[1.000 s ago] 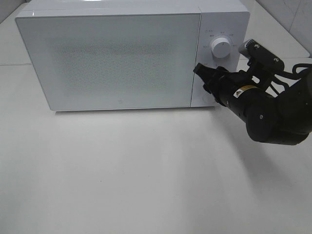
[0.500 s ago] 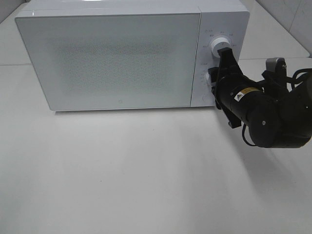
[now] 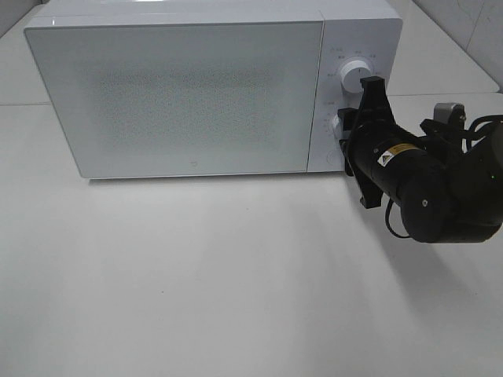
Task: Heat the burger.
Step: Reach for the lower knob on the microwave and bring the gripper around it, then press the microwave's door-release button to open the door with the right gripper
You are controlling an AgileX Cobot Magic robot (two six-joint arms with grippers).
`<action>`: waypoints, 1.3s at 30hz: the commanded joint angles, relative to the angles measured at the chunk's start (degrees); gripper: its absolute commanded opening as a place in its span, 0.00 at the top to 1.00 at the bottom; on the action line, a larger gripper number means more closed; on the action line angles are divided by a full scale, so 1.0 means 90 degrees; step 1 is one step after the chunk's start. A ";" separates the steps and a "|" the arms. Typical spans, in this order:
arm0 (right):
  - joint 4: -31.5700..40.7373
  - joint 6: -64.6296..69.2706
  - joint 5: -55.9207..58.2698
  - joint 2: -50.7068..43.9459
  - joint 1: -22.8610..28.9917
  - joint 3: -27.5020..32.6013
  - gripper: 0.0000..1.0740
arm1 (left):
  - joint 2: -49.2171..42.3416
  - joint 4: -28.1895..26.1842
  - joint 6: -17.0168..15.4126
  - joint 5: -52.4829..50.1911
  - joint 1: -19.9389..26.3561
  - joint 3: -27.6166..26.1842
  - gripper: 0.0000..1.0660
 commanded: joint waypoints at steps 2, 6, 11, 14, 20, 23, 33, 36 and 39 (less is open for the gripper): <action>-0.0949 -0.0115 -0.0910 -0.0191 0.0121 -0.0204 0.68 | -0.0006 0.0006 -0.0045 -0.0057 0.0013 0.0019 1.00; -0.0949 -0.0497 -0.0910 -0.0191 0.0121 -0.0204 0.44 | -0.0006 0.0006 -0.0045 -0.0057 0.0013 0.0019 1.00; -0.0949 -0.0904 -0.0904 -0.0191 0.0121 -0.0204 0.32 | -0.0006 0.0006 -0.0045 -0.0057 0.0013 0.0019 1.00; -0.0993 -0.1133 -0.0904 -0.0191 0.0121 -0.0185 0.32 | -0.0006 0.0006 -0.0045 -0.0057 0.0013 0.0019 1.00; -0.1757 -0.1693 -0.0828 -0.0191 0.0121 -0.0172 0.34 | -0.0006 0.0006 -0.0045 -0.0057 0.0013 0.0019 1.00; -0.2196 -0.1706 -0.0675 -0.0191 0.0121 -0.0172 0.34 | -0.0006 0.0006 -0.0045 -0.0057 0.0013 0.0019 1.00; -0.3731 -0.3100 0.0102 -0.0694 0.0108 -0.0178 0.38 | -0.0006 0.0006 -0.0045 -0.0057 0.0013 0.0019 1.00; -0.3985 -0.4017 0.0949 -0.1031 0.0108 -0.0178 0.38 | -0.0006 0.0006 -0.0045 -0.0057 0.0013 0.0019 1.00; -0.4335 -0.4666 0.1903 -0.1343 0.0108 -0.0185 0.38 | -0.0006 0.0006 -0.0045 -0.0057 0.0013 0.0019 1.00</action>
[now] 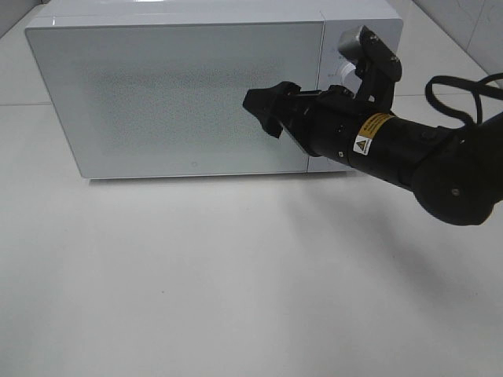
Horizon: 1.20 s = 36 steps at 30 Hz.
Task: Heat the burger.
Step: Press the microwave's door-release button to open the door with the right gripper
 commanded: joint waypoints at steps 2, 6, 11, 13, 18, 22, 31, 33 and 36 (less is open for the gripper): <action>-0.0662 -0.1120 0.1381 -0.0484 -0.0019 -0.0051 0.38 | -0.0006 0.0006 -0.0045 -0.0057 0.0013 0.0019 1.00; -0.1222 -0.1534 0.2222 -0.0770 -0.0019 -0.0051 0.38 | -0.0006 0.0006 -0.0045 -0.0057 0.0013 0.0019 1.00; -0.1738 -0.1655 0.3183 -0.0999 -0.0019 -0.0051 0.38 | -0.0006 0.0006 -0.0045 -0.0057 0.0013 0.0019 1.00; -0.1865 -0.1655 0.3540 -0.1076 -0.0019 -0.0051 0.38 | -0.0006 0.0006 -0.0045 -0.0057 0.0013 0.0019 1.00; -0.1872 -0.1649 0.4393 -0.1248 -0.0019 -0.0051 0.40 | -0.0006 0.0006 -0.0045 -0.0057 0.0013 0.0019 1.00; -0.1821 -0.1579 0.5360 -0.1362 -0.0006 -0.0134 0.42 | -0.0006 0.0006 -0.0045 -0.0057 0.0013 0.0019 1.00; -0.0828 -0.1897 0.7811 -0.1362 0.0000 -0.0809 0.43 | -0.0006 0.0006 -0.0045 -0.0057 0.0013 0.0019 1.00; -0.0446 -0.2273 0.8149 -0.1362 0.0000 -0.0993 0.43 | -0.0006 0.0006 -0.0045 -0.0057 0.0013 0.0019 1.00; 0.0051 -0.2763 0.8607 -0.1362 -0.0013 -0.1292 0.43 | -0.0006 0.0006 -0.0045 -0.0057 0.0013 0.0019 1.00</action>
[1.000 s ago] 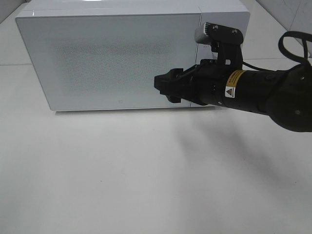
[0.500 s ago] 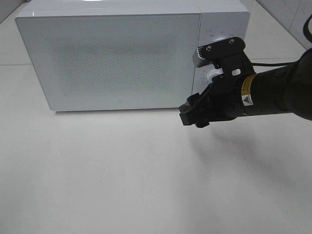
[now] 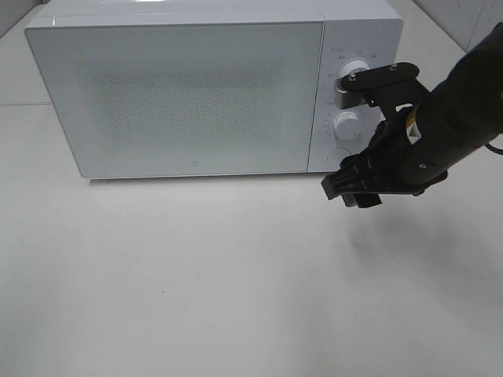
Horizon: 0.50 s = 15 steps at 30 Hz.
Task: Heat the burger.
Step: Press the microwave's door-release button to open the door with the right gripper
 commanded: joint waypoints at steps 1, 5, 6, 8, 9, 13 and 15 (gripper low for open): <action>0.0465 -0.0509 0.0471 -0.0045 -0.0013 -0.0255 0.43 | -0.0006 0.0006 -0.0045 -0.0057 0.0013 0.0019 1.00; 0.0745 -0.0758 0.1152 -0.0045 -0.0095 -0.0809 0.43 | -0.0006 0.0006 -0.0045 -0.0057 0.0013 0.0019 1.00; 0.0783 -0.0758 0.1248 -0.0045 -0.0140 -0.0885 0.43 | -0.0006 0.0006 -0.0045 -0.0057 0.0013 0.0019 1.00; 0.0904 -0.0809 0.1426 -0.0045 -0.0363 -0.1044 0.43 | -0.0006 0.0006 -0.0045 -0.0057 0.0013 0.0019 1.00; 0.0904 -0.0809 0.1426 -0.0045 -0.0363 -0.1044 0.43 | -0.0006 0.0006 -0.0045 -0.0057 0.0013 0.0019 1.00; 0.1343 -0.1063 0.2190 -0.0045 -0.1076 -0.1394 0.43 | -0.0006 0.0006 -0.0038 -0.0057 0.0013 0.0019 1.00; 0.1420 -0.1101 0.2330 -0.0045 -0.1222 -0.1439 0.43 | -0.0006 0.0006 -0.0038 -0.0057 0.0013 0.0019 1.00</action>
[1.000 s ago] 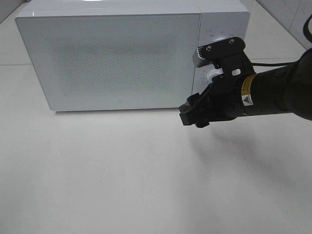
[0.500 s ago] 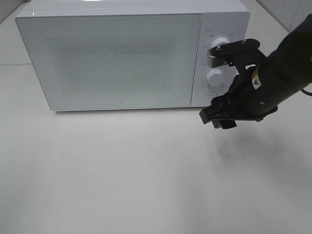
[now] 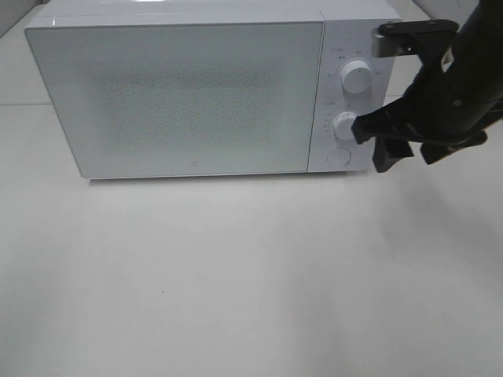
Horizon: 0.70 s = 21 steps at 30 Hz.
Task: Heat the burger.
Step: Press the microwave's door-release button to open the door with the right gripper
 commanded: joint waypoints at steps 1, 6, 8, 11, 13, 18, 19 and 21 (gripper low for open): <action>0.0286 -0.0185 0.0605 -0.0045 -0.0611 -0.0172 0.43 | -0.0006 0.0006 -0.0038 -0.0057 0.0013 0.0019 1.00; 0.0337 -0.0064 0.1127 -0.0159 -0.1095 -0.0172 0.43 | -0.0006 0.0006 -0.0038 -0.0057 0.0013 0.0019 1.00; 0.0306 -0.0064 0.1299 -0.0337 -0.1190 -0.0166 0.43 | -0.0006 0.0006 -0.0038 -0.0057 0.0013 0.0019 1.00; 0.0331 -0.0064 0.1598 -0.0879 -0.1197 -0.0159 0.43 | -0.0006 0.0006 -0.0038 -0.0057 0.0013 0.0019 1.00; 0.0337 -0.0057 0.1693 -0.1044 -0.1197 -0.0153 0.43 | -0.0006 0.0006 -0.0038 -0.0057 0.0013 0.0019 1.00; 0.0318 -0.0038 0.1986 -0.1986 -0.1197 0.0089 0.43 | -0.0006 0.0006 -0.0038 -0.0057 0.0013 0.0019 1.00; 0.0318 -0.0038 0.2024 -0.2158 -0.1197 0.0185 0.43 | -0.0006 0.0006 -0.0038 -0.0057 0.0013 0.0019 1.00; 0.0312 -0.0038 0.2069 -0.2559 -0.1197 0.0427 0.43 | -0.0006 0.0006 -0.0038 -0.0057 0.0013 0.0019 1.00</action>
